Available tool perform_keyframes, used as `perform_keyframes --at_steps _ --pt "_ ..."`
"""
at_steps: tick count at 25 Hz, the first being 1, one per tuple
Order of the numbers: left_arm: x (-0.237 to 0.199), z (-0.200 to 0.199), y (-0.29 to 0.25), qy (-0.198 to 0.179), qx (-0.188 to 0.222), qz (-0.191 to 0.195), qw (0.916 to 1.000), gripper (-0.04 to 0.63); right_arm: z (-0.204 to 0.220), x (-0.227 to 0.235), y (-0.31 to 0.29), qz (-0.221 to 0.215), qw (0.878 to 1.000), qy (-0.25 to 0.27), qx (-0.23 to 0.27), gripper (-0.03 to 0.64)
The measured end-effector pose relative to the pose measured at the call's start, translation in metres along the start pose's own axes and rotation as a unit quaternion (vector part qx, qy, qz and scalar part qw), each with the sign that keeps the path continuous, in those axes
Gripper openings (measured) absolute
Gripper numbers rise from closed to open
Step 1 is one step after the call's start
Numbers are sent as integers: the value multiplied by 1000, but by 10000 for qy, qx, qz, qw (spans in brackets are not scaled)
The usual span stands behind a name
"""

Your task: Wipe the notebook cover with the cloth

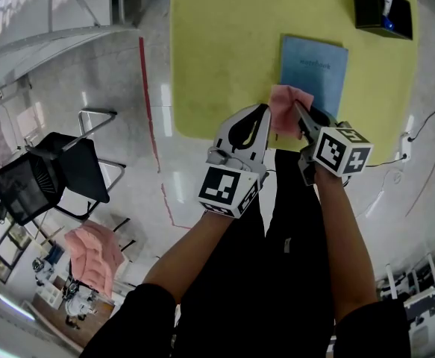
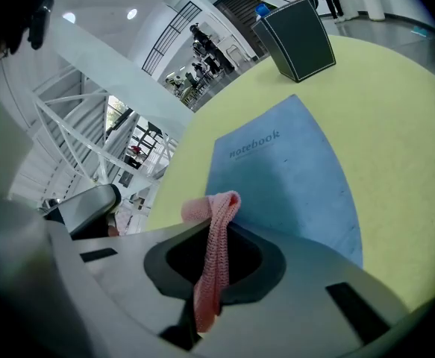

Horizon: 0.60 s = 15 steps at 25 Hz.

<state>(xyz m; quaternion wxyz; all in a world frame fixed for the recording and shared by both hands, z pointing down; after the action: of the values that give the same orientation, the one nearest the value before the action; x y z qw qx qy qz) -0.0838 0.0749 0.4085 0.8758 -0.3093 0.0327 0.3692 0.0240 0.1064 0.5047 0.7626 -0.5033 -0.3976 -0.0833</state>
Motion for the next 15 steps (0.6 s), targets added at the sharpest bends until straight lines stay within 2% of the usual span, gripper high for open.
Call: perform_keyframes --at_steps 15 --pt "22 0 -8 -82 -15 49 10000 15 -4 20 18 -2 9998 -151 129 40"
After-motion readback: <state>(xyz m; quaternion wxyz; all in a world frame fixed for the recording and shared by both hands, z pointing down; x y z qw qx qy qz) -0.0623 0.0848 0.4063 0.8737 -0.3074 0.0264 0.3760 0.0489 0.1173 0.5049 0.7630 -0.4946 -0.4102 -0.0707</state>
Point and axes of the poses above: the fingertips, and each gripper's own axes: y backward along the fingers, x to its right, z out of its underside, the point moved 3 cm from there along y, backward along the fingers, and after that the axes turned 10 degrees about -y, right-handed, at the moved point
